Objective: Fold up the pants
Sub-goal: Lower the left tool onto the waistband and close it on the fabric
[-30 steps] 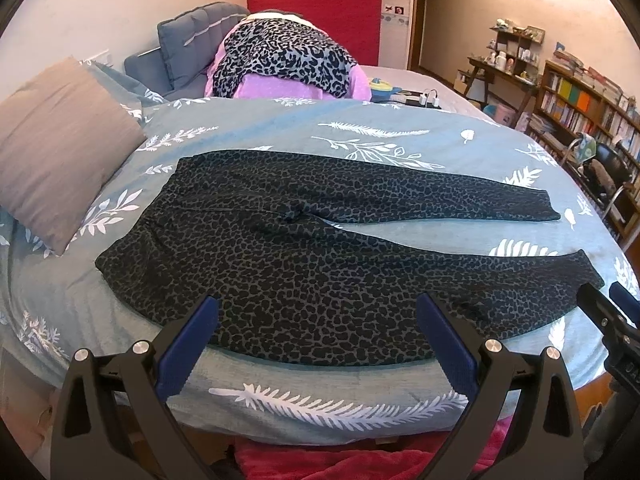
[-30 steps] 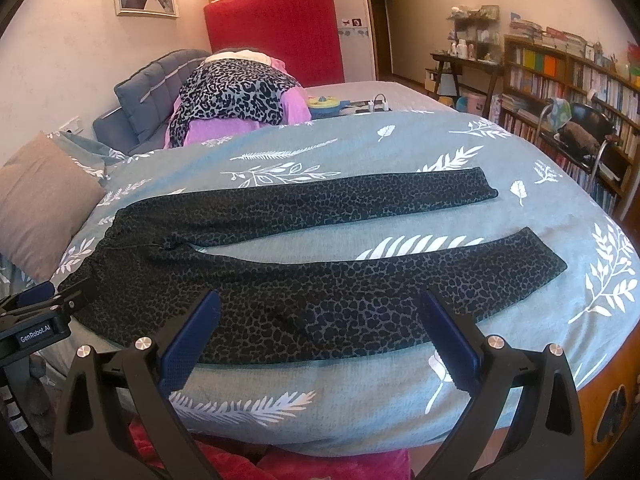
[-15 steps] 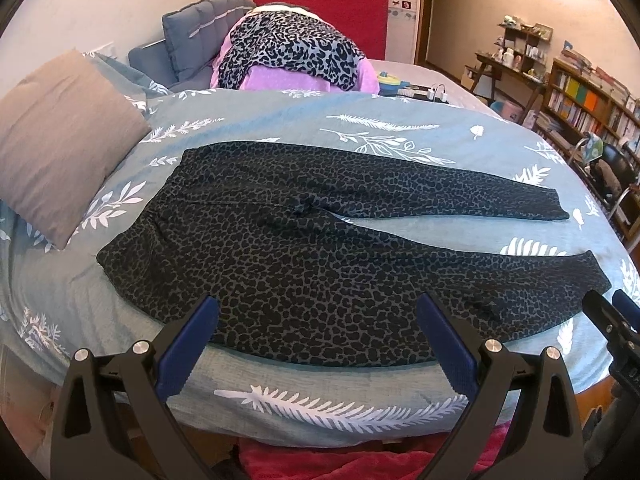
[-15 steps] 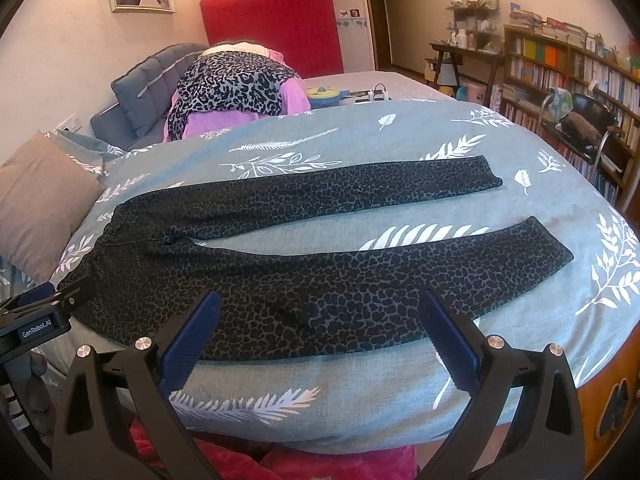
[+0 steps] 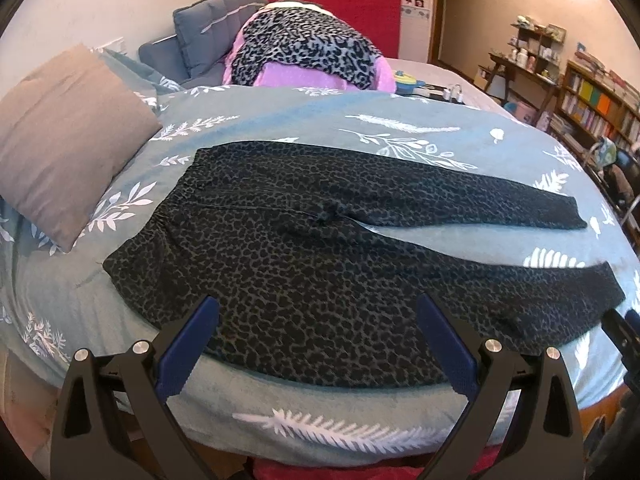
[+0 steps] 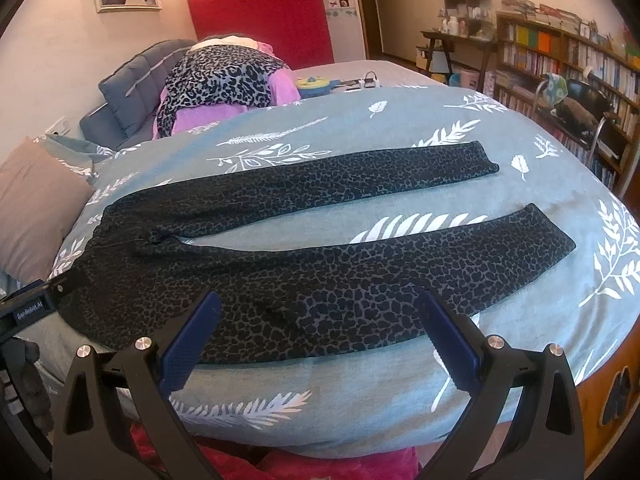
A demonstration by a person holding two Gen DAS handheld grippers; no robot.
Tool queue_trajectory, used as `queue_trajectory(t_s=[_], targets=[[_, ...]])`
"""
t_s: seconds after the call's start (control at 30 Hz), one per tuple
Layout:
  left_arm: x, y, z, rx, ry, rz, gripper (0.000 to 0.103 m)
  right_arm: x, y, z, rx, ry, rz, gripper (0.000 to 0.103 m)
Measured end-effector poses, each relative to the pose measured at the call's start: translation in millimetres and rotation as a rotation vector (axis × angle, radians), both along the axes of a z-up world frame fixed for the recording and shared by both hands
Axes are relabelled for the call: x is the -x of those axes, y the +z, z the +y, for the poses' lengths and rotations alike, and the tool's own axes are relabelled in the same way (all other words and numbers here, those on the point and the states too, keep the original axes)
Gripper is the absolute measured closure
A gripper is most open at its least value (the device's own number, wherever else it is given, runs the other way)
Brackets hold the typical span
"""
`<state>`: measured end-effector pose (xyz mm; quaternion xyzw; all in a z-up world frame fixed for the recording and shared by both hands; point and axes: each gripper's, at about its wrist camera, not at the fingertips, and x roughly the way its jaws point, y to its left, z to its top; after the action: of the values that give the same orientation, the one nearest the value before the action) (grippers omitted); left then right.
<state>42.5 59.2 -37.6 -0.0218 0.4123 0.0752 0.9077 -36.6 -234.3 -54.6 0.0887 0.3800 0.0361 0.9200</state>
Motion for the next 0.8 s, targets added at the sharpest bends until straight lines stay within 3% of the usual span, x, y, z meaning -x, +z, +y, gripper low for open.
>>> queue_trajectory(t_s=[0.47, 0.8], targets=[[-68.6, -8.4, 72.5, 0.018, 0.127, 0.025, 0.005, -50.9, -4.9, -14.3, -0.056, -0.017, 0.011, 0.003], [-135.6, -6.2, 145.1, -0.022, 0.211, -0.038, 0.005, -89.6, -24.9, -13.8, -0.08, -0.025, 0.078, 0.003]])
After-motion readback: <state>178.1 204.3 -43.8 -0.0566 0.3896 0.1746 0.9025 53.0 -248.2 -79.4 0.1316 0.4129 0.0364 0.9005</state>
